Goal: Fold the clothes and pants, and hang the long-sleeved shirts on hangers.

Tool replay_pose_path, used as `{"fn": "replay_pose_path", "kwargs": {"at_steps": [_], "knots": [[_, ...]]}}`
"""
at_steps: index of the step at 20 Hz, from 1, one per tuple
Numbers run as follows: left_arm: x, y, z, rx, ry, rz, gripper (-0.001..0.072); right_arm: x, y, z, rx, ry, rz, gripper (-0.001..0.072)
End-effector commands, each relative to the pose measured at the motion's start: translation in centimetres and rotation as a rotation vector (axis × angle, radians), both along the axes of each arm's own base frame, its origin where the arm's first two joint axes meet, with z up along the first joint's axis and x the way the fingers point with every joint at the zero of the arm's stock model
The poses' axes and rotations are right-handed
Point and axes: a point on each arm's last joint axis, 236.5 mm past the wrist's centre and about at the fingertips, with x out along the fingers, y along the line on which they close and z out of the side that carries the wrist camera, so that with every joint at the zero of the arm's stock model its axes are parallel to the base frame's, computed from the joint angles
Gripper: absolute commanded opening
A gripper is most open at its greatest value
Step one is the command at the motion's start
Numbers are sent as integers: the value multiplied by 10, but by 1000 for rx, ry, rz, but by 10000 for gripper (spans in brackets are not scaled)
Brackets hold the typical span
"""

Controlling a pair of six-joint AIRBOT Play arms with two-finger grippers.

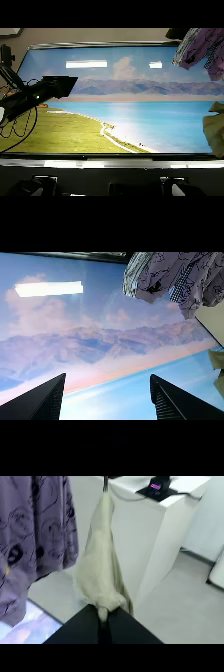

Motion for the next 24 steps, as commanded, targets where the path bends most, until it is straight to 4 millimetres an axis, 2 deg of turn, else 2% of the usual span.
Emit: {"fn": "replay_pose_path", "kwargs": {"at_steps": [1,8,11,13,16,21,24], "knots": [[0,0,-1,1,1,0,598,-3,-10,30,-99,-29,-66,21],[0,0,-1,1,1,0,598,-10,-7,66,-268,-22,-78,21],[1,0,-1,2,2,0,598,-40,-14,92,-322,-92,-171,21],[2,-1,-3,3,7,0,598,-68,-33,101,-315,-159,-251,21],[4,-1,-7,5,16,0,598,-95,-61,98,-268,-203,-308,21],[9,-3,-17,12,39,0,598,-126,-86,93,-244,-227,-396,21],[12,-4,-24,16,54,0,598,-138,-102,82,-201,-243,-440,22]]}}
